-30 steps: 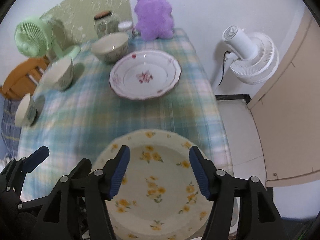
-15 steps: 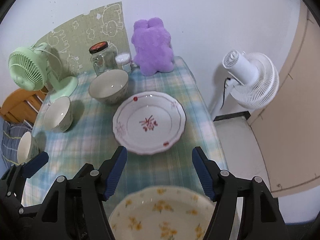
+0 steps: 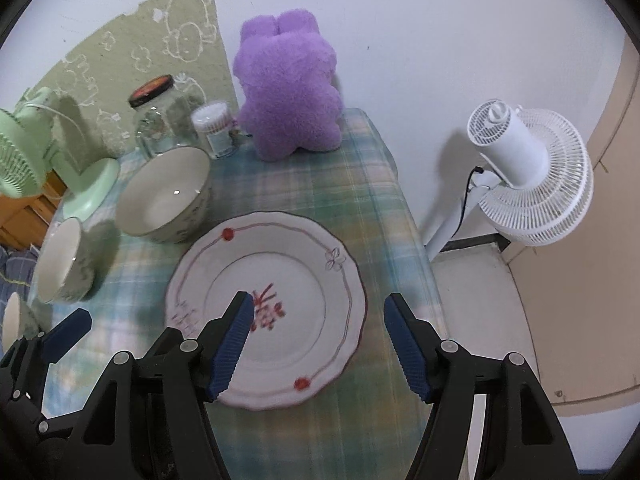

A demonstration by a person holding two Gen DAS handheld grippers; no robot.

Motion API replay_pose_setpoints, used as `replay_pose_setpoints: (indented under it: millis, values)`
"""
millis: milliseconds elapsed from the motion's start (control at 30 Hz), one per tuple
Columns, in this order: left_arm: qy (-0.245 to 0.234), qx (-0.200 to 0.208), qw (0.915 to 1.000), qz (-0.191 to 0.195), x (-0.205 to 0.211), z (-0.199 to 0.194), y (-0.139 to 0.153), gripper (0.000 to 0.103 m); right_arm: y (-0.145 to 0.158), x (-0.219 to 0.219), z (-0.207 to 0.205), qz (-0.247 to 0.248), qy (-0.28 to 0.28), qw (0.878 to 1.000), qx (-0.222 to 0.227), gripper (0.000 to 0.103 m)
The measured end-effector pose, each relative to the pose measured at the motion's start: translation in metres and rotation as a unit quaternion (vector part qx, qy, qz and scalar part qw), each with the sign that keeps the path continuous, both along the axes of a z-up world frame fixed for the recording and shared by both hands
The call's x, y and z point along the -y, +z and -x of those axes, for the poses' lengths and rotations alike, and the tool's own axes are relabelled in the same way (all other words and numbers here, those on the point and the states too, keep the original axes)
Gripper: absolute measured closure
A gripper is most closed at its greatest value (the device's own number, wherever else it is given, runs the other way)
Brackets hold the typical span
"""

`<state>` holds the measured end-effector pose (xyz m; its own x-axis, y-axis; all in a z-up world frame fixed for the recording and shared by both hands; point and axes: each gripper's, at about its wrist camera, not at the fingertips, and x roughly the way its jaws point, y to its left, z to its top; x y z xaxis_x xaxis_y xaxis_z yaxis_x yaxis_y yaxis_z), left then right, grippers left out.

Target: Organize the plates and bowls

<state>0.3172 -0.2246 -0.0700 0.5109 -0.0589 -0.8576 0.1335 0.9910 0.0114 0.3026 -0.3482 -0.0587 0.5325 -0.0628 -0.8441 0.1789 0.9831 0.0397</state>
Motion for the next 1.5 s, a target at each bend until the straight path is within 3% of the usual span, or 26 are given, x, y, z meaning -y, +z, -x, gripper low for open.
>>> replay_pose_setpoints:
  millis: [400, 633, 933, 1233, 1367, 1500]
  values:
    - [0.011, -0.03, 0.9993, -0.021, 0.025, -0.03, -0.044, 0.019, -0.055, 0.015, -0.039, -0.012, 0.013, 0.999, -0.035, 0.032]
    - [0.011, -0.041, 0.999, -0.017, 0.028, -0.036, -0.056, 0.024, -0.069, 0.013, -0.047, -0.02, 0.025, 0.998, -0.05, 0.032]
    - [0.005, -0.045, 0.9989, -0.009, 0.027, -0.035, -0.055, 0.025, -0.07, 0.012, -0.049, -0.026, 0.019, 0.998, -0.054, 0.032]
    - [0.009, -0.066, 0.9977, -0.01, 0.0, -0.017, -0.054, 0.028, -0.065, -0.003, -0.03, -0.051, 0.031, 0.996, -0.073, 0.033]
    - [0.016, -0.073, 0.9971, -0.013, -0.014, -0.004, -0.054, 0.029, -0.066, -0.012, -0.015, -0.067, 0.043, 0.993, -0.083, 0.038]
    - [0.014, -0.074, 0.9971, -0.013, -0.023, 0.005, -0.053, 0.036, -0.067, -0.02, -0.008, -0.06, 0.054, 0.992, -0.092, 0.045]
